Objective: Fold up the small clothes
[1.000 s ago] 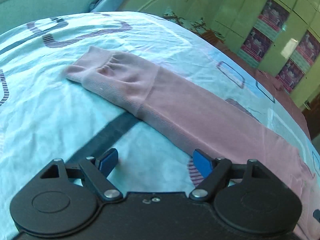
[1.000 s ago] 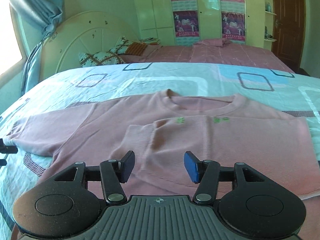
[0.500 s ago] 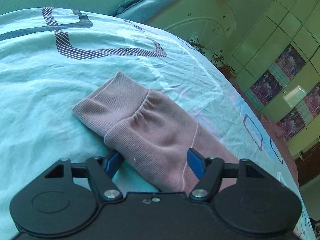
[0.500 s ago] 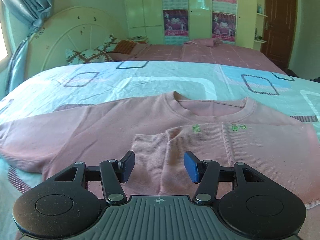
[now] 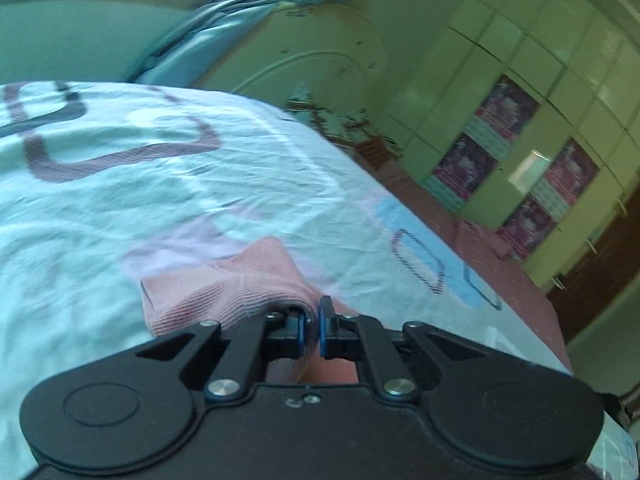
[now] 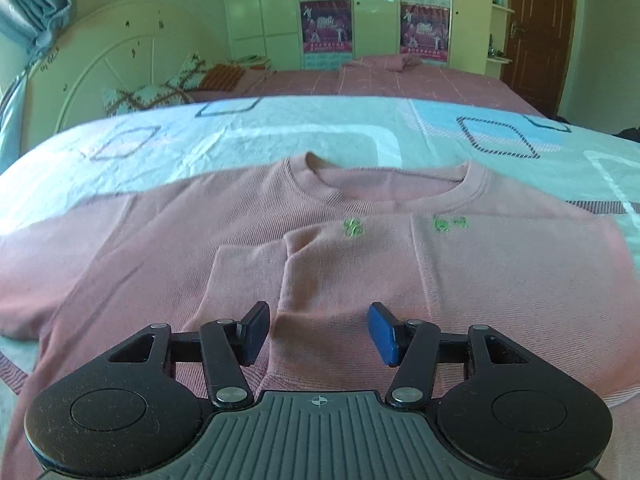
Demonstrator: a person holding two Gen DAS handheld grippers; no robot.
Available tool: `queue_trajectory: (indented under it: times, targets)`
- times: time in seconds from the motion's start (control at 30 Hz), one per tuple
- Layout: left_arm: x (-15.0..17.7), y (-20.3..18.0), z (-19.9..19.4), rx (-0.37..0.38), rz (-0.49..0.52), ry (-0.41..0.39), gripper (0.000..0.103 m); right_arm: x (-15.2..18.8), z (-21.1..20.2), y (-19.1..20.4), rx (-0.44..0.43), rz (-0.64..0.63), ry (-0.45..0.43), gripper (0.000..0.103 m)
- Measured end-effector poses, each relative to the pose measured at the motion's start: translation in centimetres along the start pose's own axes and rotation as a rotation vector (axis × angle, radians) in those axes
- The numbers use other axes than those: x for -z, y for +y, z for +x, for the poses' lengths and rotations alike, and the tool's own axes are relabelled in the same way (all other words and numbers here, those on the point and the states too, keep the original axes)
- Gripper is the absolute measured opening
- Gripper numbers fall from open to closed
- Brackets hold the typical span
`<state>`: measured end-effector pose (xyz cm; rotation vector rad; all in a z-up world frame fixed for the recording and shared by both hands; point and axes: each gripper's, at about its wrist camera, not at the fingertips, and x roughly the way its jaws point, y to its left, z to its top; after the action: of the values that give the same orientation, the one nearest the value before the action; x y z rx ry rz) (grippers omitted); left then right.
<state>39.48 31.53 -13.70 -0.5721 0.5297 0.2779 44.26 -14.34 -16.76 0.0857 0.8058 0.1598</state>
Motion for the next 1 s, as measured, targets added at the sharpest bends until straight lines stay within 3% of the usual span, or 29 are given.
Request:
queue_trajectory:
  times: [0.13, 0.23, 0.43, 0.5, 0.57, 0.6, 0.63, 0.73, 0.8, 1.0]
  targets:
    - [1.8, -8.2, -0.8, 0.19, 0.158, 0.041, 0.005, -0.2, -1.7, -1.0, -0.014, 0.029, -0.03, 0.054]
    - [5.1, -14.6, -0.7, 0.328, 0.271, 0.116, 0.005, 0.0, -2.9, -2.2, -0.01, 0.041, -0.043, 0.054]
    - [14.2, -24.3, 1.1, 0.482, 0.477, 0.273, 0.005, 0.7, -5.4, -6.1, 0.022, 0.07, -0.057, 0.054]
    - [17.5, -26.0, 1.9, 0.472, 0.563, 0.324, 0.008, 1.0, -6.1, -7.5, 0.031, 0.081, -0.058, 0.054]
    - [20.2, -26.5, 2.9, 0.442, 0.639, 0.383, 0.023, 1.4, -6.7, -8.7, 0.027, 0.091, -0.052, 0.055]
    - [21.1, -26.6, 3.0, 0.423, 0.67, 0.403, 0.026, 1.5, -6.9, -9.1, 0.022, 0.093, -0.049, 0.055]
    - [21.9, -26.6, 3.1, 0.4, 0.702, 0.417, 0.036, 1.6, -7.0, -9.3, 0.013, 0.094, -0.046, 0.055]
    - [22.2, -25.7, 1.6, 0.359, 0.734, 0.373, 0.084, 1.8, -7.4, -9.4, -0.03, 0.086, -0.041, 0.055]
    - [21.3, -24.5, 0.1, 0.327, 0.739, 0.306, 0.089, 1.7, -7.5, -8.7, -0.065, 0.069, -0.043, 0.055]
    - [17.7, -20.4, -0.8, 0.135, 0.67, 0.299, 0.089, 0.7, -6.7, -4.6, -0.165, -0.027, -0.053, 0.057]
